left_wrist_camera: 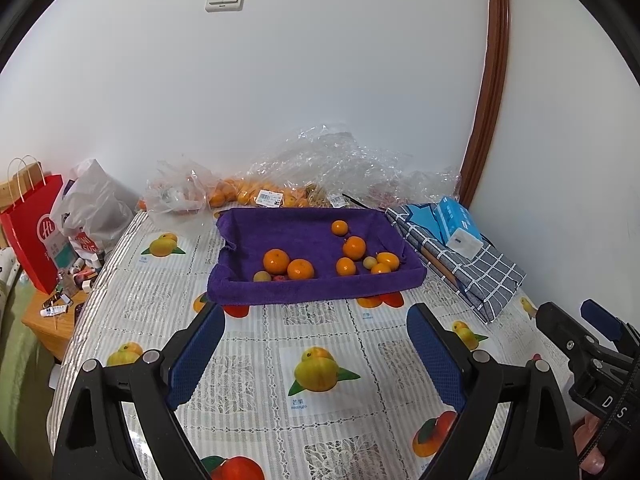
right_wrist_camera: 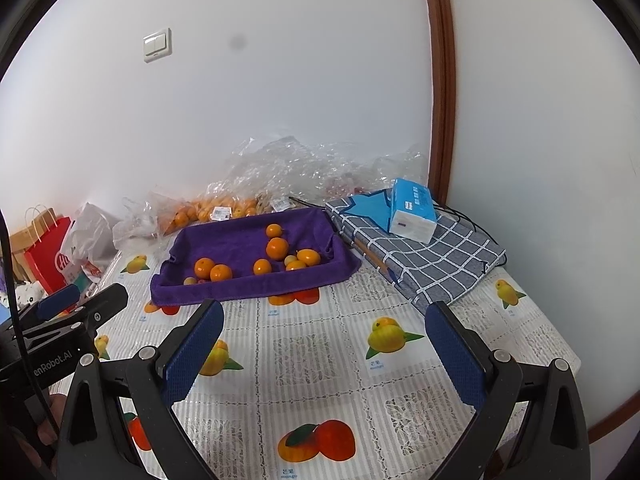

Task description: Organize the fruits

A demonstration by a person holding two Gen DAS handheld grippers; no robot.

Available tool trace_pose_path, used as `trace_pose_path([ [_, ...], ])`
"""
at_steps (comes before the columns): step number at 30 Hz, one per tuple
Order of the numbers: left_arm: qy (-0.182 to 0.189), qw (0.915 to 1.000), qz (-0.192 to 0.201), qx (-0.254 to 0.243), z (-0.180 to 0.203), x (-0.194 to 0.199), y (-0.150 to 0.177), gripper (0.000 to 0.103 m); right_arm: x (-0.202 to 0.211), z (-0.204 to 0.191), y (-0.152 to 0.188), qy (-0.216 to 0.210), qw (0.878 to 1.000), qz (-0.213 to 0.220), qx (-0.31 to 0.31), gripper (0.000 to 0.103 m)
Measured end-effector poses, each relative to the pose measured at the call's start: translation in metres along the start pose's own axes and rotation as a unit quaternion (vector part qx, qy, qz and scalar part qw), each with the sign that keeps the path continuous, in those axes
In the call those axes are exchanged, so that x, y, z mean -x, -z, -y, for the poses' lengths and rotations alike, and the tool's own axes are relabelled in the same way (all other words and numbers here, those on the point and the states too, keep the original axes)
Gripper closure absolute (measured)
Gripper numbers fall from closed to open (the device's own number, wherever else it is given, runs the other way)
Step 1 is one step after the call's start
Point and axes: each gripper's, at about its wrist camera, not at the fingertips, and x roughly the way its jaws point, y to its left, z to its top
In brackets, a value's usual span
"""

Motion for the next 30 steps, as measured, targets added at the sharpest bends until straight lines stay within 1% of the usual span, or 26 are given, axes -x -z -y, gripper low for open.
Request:
trace_pose_path([
  [11, -0.001, 1.0000, -0.001, 0.001, -0.0008, -0.0017, 0.0006, 0.011, 0.0008, 0.0012, -0.0006, 0.000, 1.000, -0.001, 0.000, 0.003],
  [30, -0.002, 1.0000, 0.007, 0.003, -0.0033, 0.0004, -0.0016, 0.011, -0.0002, -0.0014, -0.0018, -0.002, 1.000, -0.001, 0.005, 0.003],
])
